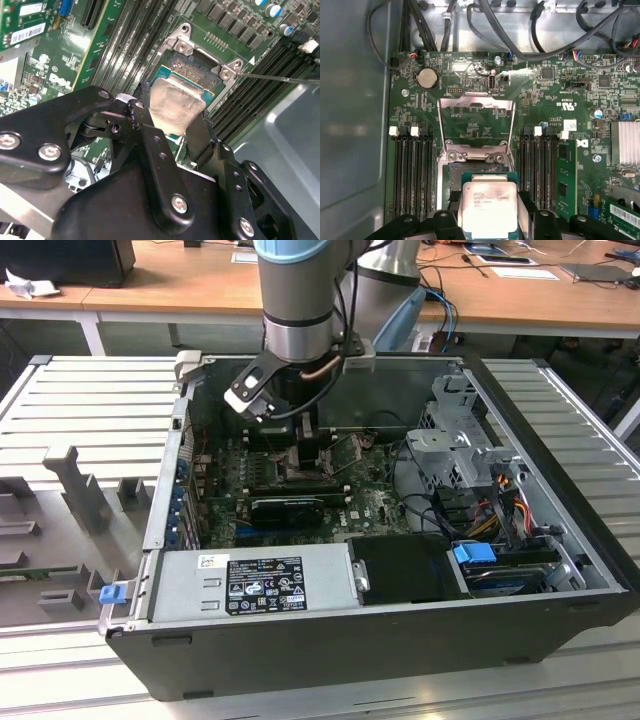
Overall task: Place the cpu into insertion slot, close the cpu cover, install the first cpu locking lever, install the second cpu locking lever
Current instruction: 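Place the cpu into insertion slot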
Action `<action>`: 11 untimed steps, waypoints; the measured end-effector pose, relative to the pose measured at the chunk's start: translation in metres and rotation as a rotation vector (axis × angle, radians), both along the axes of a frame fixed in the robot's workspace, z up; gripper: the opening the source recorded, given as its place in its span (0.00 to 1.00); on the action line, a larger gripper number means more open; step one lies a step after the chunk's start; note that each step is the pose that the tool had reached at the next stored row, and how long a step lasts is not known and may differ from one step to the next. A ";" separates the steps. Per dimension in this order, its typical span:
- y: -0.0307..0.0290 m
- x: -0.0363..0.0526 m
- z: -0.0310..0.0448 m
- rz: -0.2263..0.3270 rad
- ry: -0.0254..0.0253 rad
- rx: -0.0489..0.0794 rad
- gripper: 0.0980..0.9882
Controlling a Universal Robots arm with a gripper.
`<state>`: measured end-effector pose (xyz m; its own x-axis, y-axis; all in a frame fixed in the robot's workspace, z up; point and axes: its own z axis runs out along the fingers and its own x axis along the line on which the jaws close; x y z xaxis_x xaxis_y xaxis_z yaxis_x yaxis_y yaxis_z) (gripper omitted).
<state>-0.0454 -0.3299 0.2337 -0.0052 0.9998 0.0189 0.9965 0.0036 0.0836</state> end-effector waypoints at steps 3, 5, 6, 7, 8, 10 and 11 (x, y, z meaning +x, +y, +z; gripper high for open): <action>0.0025 0.0000 -0.0033 -0.014 0.0000 0.000 0.48; 0.0051 -0.0004 -0.0078 -0.016 0.0000 0.000 0.48; 0.0060 -0.0005 -0.0099 -0.016 0.0000 0.000 0.48; 0.0068 -0.0006 -0.0118 -0.016 0.0000 0.000 0.48; 0.0076 -0.0006 -0.0136 -0.016 0.0000 0.000 0.48; 0.0091 -0.0009 -0.0185 -0.016 0.0000 0.000 0.48; 0.0097 -0.0011 -0.0201 -0.016 0.0001 0.000 0.48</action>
